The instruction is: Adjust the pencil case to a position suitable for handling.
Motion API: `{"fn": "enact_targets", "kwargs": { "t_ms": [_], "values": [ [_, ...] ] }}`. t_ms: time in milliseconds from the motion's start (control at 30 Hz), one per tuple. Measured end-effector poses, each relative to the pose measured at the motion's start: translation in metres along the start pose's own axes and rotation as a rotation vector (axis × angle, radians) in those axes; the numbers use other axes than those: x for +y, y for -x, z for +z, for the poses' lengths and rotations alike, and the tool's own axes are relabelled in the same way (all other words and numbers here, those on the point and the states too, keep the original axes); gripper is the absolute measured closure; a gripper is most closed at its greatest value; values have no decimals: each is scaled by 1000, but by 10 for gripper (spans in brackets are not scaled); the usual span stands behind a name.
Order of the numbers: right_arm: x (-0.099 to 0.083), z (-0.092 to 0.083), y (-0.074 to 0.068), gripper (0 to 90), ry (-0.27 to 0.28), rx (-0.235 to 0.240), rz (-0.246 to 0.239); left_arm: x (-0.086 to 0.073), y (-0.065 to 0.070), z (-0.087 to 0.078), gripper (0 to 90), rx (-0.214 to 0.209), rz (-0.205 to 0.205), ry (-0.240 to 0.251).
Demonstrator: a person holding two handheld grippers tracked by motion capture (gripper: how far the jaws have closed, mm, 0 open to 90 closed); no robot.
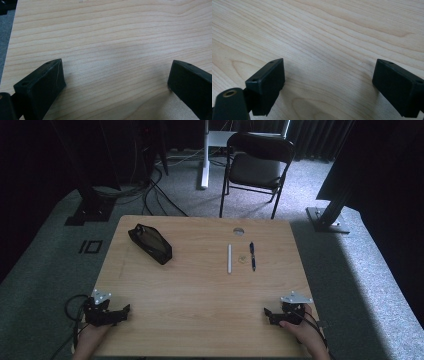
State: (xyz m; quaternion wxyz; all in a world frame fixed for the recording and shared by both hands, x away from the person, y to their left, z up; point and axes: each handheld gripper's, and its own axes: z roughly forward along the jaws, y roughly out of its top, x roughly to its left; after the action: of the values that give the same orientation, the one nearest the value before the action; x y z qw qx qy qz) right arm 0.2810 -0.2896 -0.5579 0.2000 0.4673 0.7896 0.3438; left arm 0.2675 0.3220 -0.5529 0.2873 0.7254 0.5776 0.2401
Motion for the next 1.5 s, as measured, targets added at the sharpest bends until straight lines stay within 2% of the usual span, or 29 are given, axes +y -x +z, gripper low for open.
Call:
{"fn": "enact_targets", "kwargs": {
  "t_ms": [300, 567, 933, 1167, 1233, 1500],
  "values": [
    [0, 0, 1, 105, 0, 6, -5, 1, 0, 1, 9, -1, 1, 0],
    [6, 6, 2, 106, 2, -16, 14, 1, 0, 1, 9, -3, 2, 1],
    [27, 20, -10, 131, 15, -22, -12, 1, 0, 1, 9, -3, 2, 0],
    [39, 24, -19, 131, 43, -6, -32, 1, 0, 1, 9, -3, 2, 0],
    [48, 29, -27, 131, 59, 14, -45, 1, 0, 1, 9, -3, 2, 0],
    [62, 39, -39, 131, 69, 44, -68, 1, 0, 1, 9, -3, 2, 0]
  ]
}}
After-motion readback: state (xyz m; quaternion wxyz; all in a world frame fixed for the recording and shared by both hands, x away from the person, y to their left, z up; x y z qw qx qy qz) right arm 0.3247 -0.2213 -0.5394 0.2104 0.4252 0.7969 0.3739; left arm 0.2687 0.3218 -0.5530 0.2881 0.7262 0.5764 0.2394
